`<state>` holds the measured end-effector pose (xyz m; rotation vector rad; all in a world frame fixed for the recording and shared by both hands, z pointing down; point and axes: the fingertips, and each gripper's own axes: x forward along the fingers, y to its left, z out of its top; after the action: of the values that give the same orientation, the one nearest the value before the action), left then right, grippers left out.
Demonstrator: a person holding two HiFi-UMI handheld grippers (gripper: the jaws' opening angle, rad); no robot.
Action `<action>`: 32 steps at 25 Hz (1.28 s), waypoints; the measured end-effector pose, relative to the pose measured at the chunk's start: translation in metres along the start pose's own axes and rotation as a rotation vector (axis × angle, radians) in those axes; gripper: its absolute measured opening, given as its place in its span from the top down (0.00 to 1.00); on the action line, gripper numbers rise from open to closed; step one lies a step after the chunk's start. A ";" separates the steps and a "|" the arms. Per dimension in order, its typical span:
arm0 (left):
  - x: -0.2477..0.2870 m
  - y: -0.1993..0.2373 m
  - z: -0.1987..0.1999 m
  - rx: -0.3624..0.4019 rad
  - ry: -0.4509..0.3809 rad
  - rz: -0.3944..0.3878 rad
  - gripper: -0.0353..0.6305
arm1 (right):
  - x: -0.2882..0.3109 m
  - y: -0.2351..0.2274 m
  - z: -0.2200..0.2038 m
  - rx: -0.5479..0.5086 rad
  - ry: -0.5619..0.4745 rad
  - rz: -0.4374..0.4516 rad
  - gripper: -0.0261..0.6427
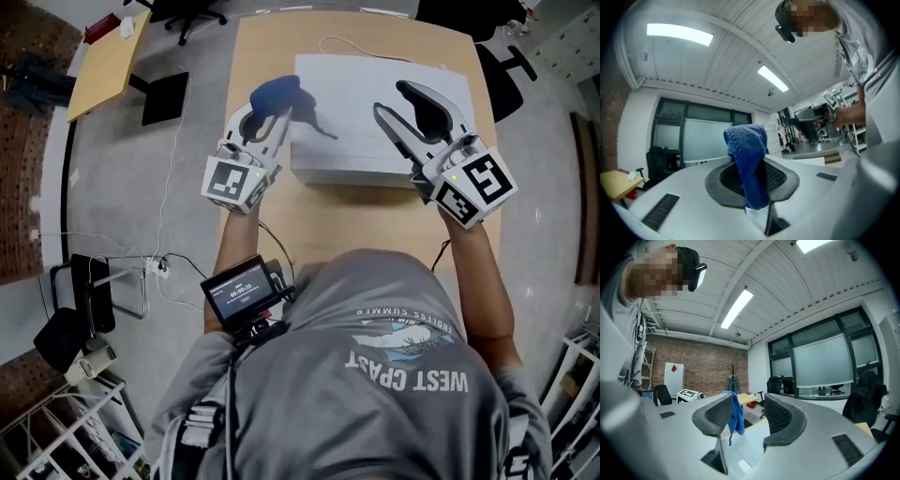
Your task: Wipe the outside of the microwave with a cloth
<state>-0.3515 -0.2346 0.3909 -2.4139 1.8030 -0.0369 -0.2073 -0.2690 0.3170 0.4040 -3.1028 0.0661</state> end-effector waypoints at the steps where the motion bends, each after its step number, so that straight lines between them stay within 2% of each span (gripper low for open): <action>1: 0.001 0.011 -0.010 0.031 0.033 0.023 0.83 | -0.007 -0.010 -0.006 0.013 0.010 -0.030 0.64; 4: 0.012 0.037 -0.038 0.140 0.136 0.064 0.83 | -0.031 -0.039 -0.028 0.054 0.055 -0.123 0.64; 7: 0.021 0.051 -0.075 0.239 0.257 0.067 0.83 | -0.059 -0.056 -0.051 0.096 0.107 -0.220 0.64; 11: 0.021 0.043 -0.138 0.292 0.415 0.019 0.83 | -0.092 -0.061 -0.079 0.145 0.171 -0.316 0.64; 20: 0.004 0.028 -0.218 0.144 0.498 0.019 0.83 | -0.119 -0.056 -0.098 0.174 0.246 -0.400 0.64; 24: 0.000 0.018 -0.266 0.069 0.590 0.004 0.83 | -0.108 -0.061 -0.094 0.161 0.261 -0.390 0.64; 29: -0.035 -0.013 -0.321 0.019 0.746 -0.083 0.83 | -0.108 -0.046 -0.091 0.156 0.274 -0.378 0.64; 32: -0.050 -0.028 -0.342 0.001 0.791 -0.117 0.83 | -0.109 -0.047 -0.100 0.161 0.281 -0.375 0.64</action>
<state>-0.3721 -0.2096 0.7362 -2.7084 1.8726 -1.1423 -0.0889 -0.2819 0.4172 0.8869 -2.7049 0.3365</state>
